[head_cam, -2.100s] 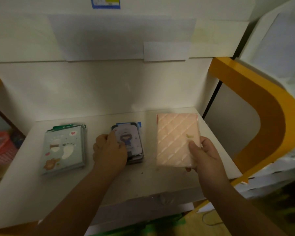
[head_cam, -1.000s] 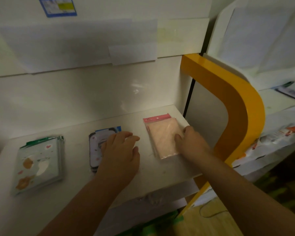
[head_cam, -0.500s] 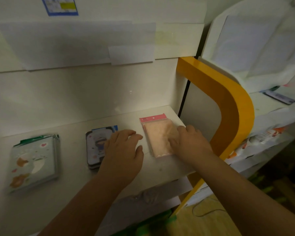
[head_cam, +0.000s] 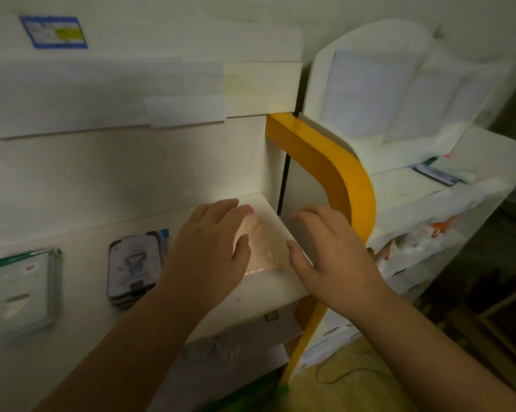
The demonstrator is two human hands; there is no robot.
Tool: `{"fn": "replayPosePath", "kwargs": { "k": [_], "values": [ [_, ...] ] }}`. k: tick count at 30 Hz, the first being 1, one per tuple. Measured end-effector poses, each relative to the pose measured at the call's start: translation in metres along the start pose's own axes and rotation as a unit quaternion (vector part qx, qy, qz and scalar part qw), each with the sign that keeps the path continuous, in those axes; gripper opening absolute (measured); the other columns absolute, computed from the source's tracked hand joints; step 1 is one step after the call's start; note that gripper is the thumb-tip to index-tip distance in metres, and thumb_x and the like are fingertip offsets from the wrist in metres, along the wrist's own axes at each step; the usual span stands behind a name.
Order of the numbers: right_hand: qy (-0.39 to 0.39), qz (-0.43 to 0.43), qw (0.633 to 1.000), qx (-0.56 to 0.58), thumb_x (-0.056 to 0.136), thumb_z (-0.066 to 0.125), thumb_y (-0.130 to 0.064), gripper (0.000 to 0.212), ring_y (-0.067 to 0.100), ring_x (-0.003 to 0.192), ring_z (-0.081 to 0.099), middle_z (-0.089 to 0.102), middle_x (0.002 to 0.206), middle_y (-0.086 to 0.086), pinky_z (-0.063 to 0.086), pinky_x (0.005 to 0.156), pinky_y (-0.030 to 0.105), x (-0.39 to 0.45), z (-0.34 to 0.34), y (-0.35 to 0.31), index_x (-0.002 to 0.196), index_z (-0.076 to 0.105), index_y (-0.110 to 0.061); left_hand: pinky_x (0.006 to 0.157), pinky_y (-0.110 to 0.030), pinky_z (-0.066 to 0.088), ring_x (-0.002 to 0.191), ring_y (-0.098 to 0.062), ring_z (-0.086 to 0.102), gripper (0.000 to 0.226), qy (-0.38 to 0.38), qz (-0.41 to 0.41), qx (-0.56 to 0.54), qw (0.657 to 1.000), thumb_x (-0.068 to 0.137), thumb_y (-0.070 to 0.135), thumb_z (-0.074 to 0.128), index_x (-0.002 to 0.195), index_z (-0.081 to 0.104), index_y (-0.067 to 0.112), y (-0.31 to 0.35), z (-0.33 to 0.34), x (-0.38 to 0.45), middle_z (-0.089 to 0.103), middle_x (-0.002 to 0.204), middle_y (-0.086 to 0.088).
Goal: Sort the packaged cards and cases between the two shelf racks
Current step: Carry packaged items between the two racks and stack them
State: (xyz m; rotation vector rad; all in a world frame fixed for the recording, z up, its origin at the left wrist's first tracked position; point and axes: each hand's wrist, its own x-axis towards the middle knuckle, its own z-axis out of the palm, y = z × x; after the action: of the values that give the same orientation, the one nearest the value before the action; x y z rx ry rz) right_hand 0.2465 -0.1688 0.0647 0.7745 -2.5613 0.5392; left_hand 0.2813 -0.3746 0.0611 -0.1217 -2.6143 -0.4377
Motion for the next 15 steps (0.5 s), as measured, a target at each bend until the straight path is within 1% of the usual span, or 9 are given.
{"fn": "replayPosePath", "kwargs": {
  "k": [3, 8, 11, 14, 15],
  "values": [
    [0.023, 0.012, 1.0, 0.007, 0.093, 0.057, -0.031, 0.037, 0.016, 0.113, 0.051, 0.057, 0.123, 0.002, 0.043, 0.095, 0.028, -0.014, -0.021, 0.022, 0.126, 0.059, -0.015, 0.101, -0.03, 0.034, 0.123, -0.022, 0.05, 0.048, -0.004, 0.013, 0.004, 1.0, 0.088, 0.024, 0.064, 0.134, 0.054, 0.017, 0.031, 0.001, 0.007, 0.057, 0.134, -0.004],
    [0.009, 0.06, 0.998, -0.036, 0.094, 0.055, -0.038, 0.042, 0.017, 0.119, 0.049, 0.052, 0.132, 0.0, 0.044, 0.1, 0.032, -0.047, -0.058, 0.077, 0.132, 0.053, -0.02, 0.097, -0.028, 0.034, 0.12, -0.024, 0.052, 0.045, -0.005, 0.043, -0.011, 0.999, 0.088, 0.023, 0.062, 0.132, 0.055, 0.014, 0.097, 0.01, 0.014, 0.06, 0.129, -0.005],
    [0.003, 0.094, 0.994, -0.057, 0.093, 0.054, -0.04, 0.046, 0.021, 0.118, 0.05, 0.051, 0.133, 0.002, 0.047, 0.099, 0.039, -0.072, -0.083, 0.111, 0.133, 0.053, -0.017, 0.094, -0.026, 0.035, 0.116, -0.026, 0.054, 0.041, 0.011, 0.059, -0.017, 0.998, 0.087, 0.018, 0.066, 0.127, 0.058, 0.013, 0.142, 0.018, 0.019, 0.062, 0.125, -0.006],
    [0.003, 0.113, 0.991, -0.07, 0.092, 0.057, -0.038, 0.047, 0.023, 0.118, 0.051, 0.051, 0.132, 0.004, 0.046, 0.099, 0.039, -0.096, -0.111, 0.145, 0.133, 0.053, -0.014, 0.098, -0.033, 0.04, 0.121, -0.026, 0.05, 0.046, 0.009, 0.061, -0.021, 0.998, 0.089, 0.02, 0.064, 0.133, 0.055, 0.014, 0.189, 0.031, 0.023, 0.058, 0.131, -0.007],
    [0.003, 0.117, 0.99, -0.075, 0.092, 0.057, -0.039, 0.048, 0.023, 0.118, 0.05, 0.051, 0.133, 0.004, 0.046, 0.099, 0.038, -0.103, -0.121, 0.156, 0.134, 0.053, -0.014, 0.098, -0.031, 0.039, 0.123, -0.025, 0.048, 0.047, 0.008, 0.063, -0.023, 0.998, 0.089, 0.021, 0.063, 0.134, 0.054, 0.014, 0.205, 0.036, 0.023, 0.057, 0.133, -0.006]
  ]
}}
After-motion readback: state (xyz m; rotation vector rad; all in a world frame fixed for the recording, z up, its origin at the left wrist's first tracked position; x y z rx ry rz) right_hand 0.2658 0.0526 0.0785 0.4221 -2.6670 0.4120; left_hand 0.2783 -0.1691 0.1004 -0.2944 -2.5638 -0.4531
